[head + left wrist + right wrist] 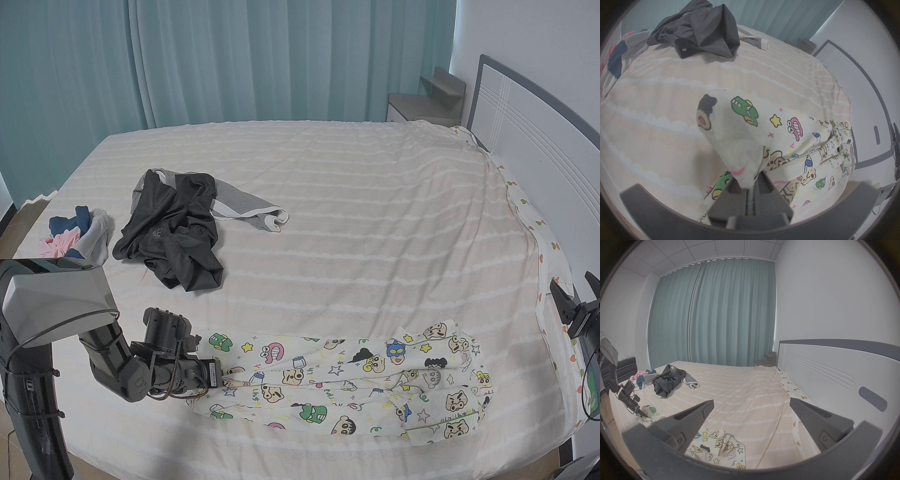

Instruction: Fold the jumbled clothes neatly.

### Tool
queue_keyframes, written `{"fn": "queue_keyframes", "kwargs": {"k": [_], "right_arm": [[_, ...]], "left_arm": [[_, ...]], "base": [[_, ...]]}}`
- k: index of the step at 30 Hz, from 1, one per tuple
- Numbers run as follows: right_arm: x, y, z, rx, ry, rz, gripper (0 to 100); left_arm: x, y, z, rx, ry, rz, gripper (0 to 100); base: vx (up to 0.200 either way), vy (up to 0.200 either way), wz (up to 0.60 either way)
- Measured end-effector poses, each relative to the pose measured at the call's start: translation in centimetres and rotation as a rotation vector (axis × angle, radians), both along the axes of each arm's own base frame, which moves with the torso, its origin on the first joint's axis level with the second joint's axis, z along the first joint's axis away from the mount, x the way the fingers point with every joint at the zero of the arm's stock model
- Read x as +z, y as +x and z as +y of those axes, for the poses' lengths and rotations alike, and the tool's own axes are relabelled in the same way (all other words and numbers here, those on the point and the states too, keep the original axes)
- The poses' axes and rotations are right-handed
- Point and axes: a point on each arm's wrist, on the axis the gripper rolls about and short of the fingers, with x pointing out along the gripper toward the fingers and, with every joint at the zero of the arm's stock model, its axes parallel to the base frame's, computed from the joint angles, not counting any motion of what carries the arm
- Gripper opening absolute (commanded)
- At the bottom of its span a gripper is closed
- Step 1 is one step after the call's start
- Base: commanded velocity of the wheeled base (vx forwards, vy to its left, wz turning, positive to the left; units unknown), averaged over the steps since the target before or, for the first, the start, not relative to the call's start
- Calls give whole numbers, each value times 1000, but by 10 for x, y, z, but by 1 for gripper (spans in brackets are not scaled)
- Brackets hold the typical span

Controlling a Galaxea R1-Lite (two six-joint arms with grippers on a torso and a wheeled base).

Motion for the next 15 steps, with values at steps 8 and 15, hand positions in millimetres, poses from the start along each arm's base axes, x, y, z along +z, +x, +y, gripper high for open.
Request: {"fn": "queue_keyframes", "kwargs": {"k": [8, 15], "right_arm": [[0, 0, 0, -1, 1, 0, 100], [0, 0, 0, -1, 2, -1, 100]], "left_arm": [[8, -13, 37, 59, -58, 8, 0], [14, -21, 71, 145, -95, -27, 0]], "base": [[0, 0, 0], [0, 0, 0]]}}
